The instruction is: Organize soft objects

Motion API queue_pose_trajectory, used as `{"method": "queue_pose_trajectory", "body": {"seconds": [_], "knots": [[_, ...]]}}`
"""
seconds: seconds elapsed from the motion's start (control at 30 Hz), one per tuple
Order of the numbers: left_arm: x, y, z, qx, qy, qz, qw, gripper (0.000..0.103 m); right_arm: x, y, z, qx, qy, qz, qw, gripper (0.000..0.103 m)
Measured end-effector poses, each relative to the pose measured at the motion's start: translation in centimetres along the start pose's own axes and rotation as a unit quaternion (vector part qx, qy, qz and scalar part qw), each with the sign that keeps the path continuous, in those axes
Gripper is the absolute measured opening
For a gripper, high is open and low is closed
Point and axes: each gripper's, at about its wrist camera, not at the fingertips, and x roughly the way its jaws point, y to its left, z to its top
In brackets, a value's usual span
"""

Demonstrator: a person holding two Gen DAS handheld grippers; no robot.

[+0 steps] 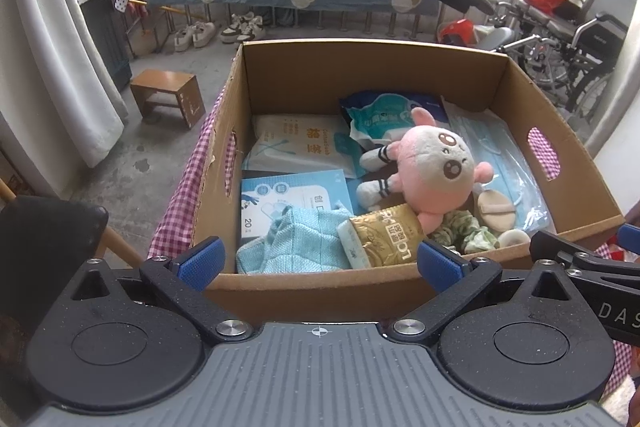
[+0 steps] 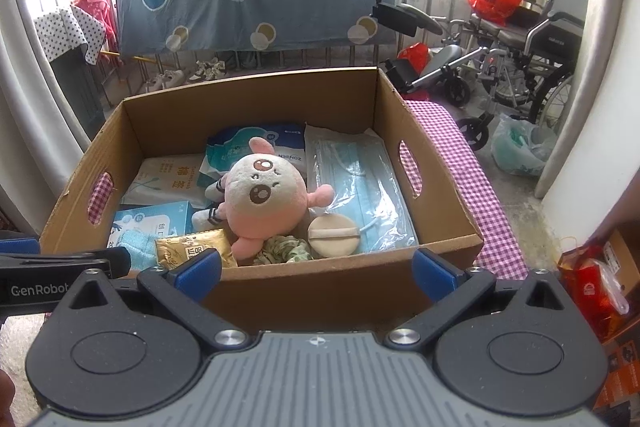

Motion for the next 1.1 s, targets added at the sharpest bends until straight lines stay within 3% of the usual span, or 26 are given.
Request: {"method": "queue_pose_trajectory", "body": {"seconds": [1.1], "knots": [[-0.11, -0.25, -0.12, 0.015, 0.002, 0.006, 0.9999, 0.102, -0.2, -0.18, 0.06, -0.007, -0.002, -0.006, 1.0, 0.103]]}}
